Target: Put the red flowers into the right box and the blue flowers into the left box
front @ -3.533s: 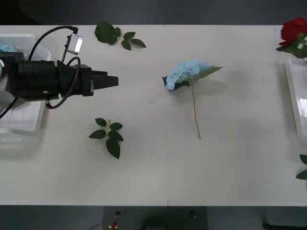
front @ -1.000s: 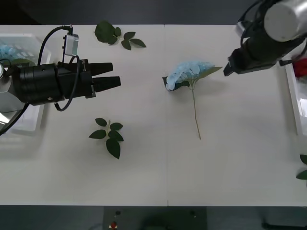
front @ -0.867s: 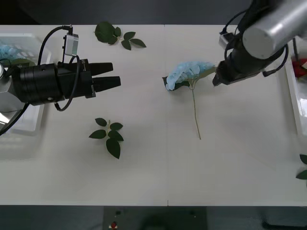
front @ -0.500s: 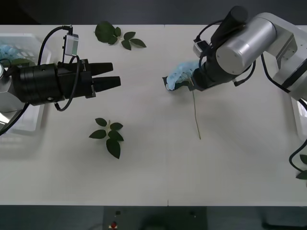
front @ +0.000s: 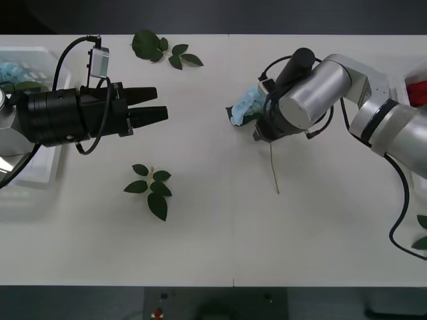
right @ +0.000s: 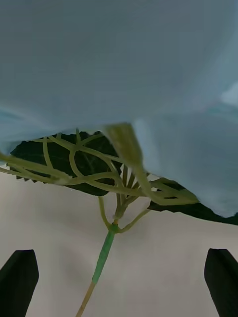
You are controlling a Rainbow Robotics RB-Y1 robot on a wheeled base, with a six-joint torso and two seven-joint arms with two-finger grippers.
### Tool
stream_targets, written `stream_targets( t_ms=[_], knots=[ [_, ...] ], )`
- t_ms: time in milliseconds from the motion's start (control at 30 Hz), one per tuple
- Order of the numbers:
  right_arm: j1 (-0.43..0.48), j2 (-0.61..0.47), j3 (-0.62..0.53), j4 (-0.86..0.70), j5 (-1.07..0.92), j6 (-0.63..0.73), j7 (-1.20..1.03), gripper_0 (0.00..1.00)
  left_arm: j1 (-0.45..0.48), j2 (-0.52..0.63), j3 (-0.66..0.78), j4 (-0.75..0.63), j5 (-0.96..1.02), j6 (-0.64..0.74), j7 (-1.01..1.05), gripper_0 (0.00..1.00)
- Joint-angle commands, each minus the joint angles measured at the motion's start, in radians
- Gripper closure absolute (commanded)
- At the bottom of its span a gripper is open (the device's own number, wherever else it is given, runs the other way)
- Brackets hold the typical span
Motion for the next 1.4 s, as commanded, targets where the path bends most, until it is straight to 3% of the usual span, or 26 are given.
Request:
stream_targets(
  t_ms=[33, 233, 267, 333, 433, 500, 1000, 1400],
  knots=[
    [-0.019, 0.020, -0.017, 0.027, 0.005, -0.036, 0.063, 0.02, 0.004, 0.015, -0.009, -0.016, 0.010, -0.008, -0.017, 0.00],
    [-0.018, 0.032, 0.009, 0.055, 0.005, -0.085, 0.075, 0.03, 0.010, 0.013, -0.009, -0.016, 0.010, -0.011, -0.017, 0.00],
    [-0.015, 0.032, 0.012, 0.056, 0.006, -0.091, 0.075, 0.08, 0.010, 0.012, -0.009, -0.016, 0.010, -0.011, -0.017, 0.00],
    [-0.012, 0.032, 0.012, 0.056, 0.003, -0.096, 0.080, 0.26, 0.010, 0.012, -0.009, -0.016, 0.010, -0.011, -0.017, 0.00],
    [-0.010, 0.032, 0.012, 0.059, 0.000, -0.096, 0.080, 0.84, 0.010, 0.012, -0.009, -0.016, 0.010, -0.011, -0.017, 0.00],
    [-0.012, 0.032, 0.012, 0.061, -0.005, -0.098, 0.080, 1.00, 0.010, 0.012, -0.009, -0.016, 0.010, -0.011, -0.017, 0.00],
    [-0.012, -0.043, -0.031, 0.042, -0.129, -0.128, 0.109, 1.00, 0.010, 0.012, -0.009, -0.016, 0.011, -0.013, -0.017, 0.00],
    [-0.012, -0.287, -0.212, -0.008, -0.696, -0.122, 0.566, 1.00, 0.010, 0.012, -0.009, -0.016, 0.011, -0.014, -0.019, 0.00]
  ],
)
